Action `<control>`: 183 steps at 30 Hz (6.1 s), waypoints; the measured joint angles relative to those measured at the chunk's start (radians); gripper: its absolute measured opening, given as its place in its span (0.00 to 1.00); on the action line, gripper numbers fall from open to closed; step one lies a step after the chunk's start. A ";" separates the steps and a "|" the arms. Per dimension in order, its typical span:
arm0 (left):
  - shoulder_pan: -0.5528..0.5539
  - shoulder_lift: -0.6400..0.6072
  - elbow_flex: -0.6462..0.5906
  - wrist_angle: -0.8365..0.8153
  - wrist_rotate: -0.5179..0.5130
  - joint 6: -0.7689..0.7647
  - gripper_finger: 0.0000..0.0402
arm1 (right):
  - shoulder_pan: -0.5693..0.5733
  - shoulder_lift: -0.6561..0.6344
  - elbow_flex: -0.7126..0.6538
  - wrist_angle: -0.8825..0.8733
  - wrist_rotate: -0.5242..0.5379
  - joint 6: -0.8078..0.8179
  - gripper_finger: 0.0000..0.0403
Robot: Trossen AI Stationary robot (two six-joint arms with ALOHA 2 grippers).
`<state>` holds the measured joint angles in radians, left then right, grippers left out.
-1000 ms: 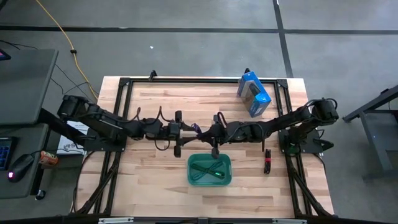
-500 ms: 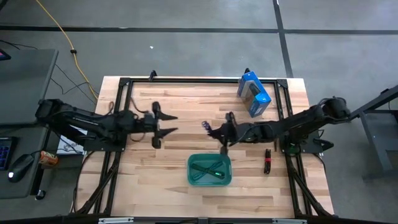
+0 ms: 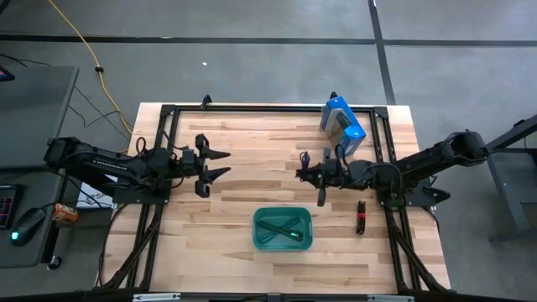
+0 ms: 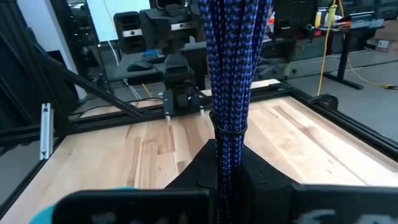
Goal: Pick and place USB-C Cables
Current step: Put the black violet charger cable into the green bin, then put the black charger cable into the green bin
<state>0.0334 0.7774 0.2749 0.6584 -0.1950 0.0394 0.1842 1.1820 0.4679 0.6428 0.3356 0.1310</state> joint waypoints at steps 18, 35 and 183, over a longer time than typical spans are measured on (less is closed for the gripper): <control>0.000 0.003 0.000 -0.003 -0.002 0.025 0.47 | 0.049 0.013 0.092 -0.143 -0.029 0.075 0.00; 0.000 0.003 0.000 -0.002 -0.004 0.025 0.47 | 0.302 0.553 0.763 -1.058 0.002 0.459 0.01; -0.001 0.003 0.001 -0.078 -0.002 -0.054 0.47 | 0.129 0.049 0.072 -0.024 0.060 -0.148 0.55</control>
<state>0.0326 0.7806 0.2756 0.5806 -0.1970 -0.0151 0.3135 1.2308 0.5401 0.6192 0.3958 -0.0167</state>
